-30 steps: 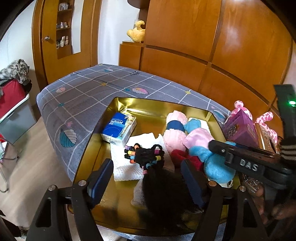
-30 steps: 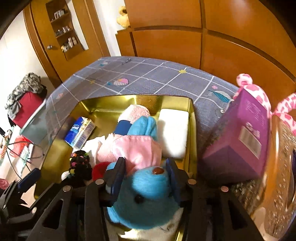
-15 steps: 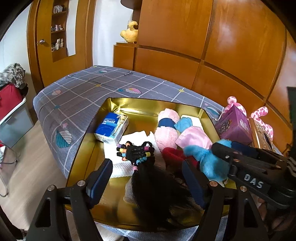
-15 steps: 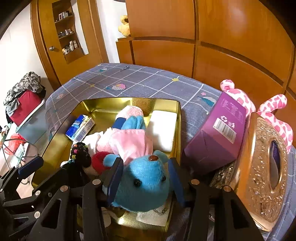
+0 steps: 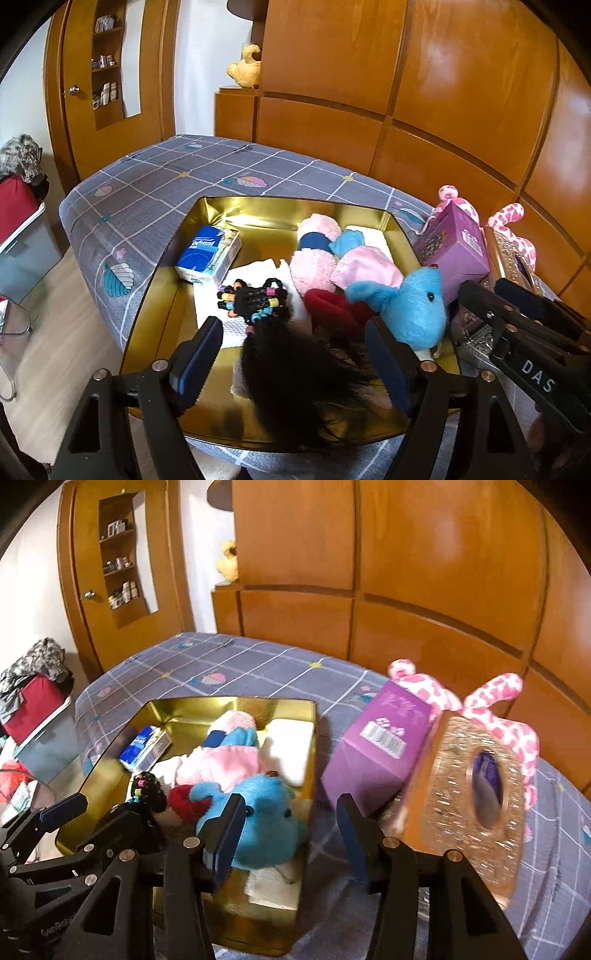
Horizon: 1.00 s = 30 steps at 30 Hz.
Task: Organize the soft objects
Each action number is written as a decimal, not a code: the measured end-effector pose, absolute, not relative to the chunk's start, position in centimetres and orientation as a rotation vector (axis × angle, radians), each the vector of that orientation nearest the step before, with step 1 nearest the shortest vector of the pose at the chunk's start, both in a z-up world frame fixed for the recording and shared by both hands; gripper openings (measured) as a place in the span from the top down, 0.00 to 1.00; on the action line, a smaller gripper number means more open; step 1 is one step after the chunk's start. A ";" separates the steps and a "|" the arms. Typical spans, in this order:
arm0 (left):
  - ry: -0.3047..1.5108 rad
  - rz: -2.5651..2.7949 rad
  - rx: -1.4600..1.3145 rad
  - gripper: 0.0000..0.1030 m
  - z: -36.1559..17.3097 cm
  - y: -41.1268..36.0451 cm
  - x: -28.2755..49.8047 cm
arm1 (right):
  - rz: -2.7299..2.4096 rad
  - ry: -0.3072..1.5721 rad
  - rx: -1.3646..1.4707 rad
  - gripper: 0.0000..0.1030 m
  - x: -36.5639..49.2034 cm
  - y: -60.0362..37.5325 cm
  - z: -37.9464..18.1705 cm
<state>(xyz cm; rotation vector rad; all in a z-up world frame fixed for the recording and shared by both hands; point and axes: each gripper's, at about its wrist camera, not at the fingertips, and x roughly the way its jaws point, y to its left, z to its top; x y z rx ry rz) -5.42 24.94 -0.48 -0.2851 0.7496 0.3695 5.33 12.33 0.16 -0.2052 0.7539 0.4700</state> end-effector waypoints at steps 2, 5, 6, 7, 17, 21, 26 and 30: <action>0.743 0.362 -0.276 0.17 -0.2 24.5 -5.5 | 0.441 0.735 -0.197 0.49 4.8 11.5 0.4; 0.732 0.353 -0.262 0.14 0.3 23.7 -5.5 | 0.388 0.699 -0.177 0.41 3.9 10.1 0.9; 0.727 0.349 -0.255 0.11 0.5 23.3 -5.5 | 0.366 0.681 -0.166 0.38 3.5 9.5 1.1; 0.725 0.345 -0.244 0.09 0.7 22.8 -5.4 | 0.343 0.667 -0.158 0.36 3.2 9.0 1.3; 0.716 0.265 -0.184 0.00 1.7 18.0 -5.3 | 0.197 0.645 -0.105 0.36 2.3 4.3 1.8; 0.727 0.257 -0.149 0.00 1.7 16.5 -5.1 | 0.161 0.636 -0.103 0.36 1.9 3.0 1.8; 0.730 0.258 -0.118 0.00 1.6 15.6 -5.1 | 0.131 0.632 -0.091 0.36 1.5 1.6 1.8; 0.728 0.259 -0.113 0.00 1.5 15.4 -5.1 | 0.119 0.631 -0.083 0.36 1.3 1.0 1.9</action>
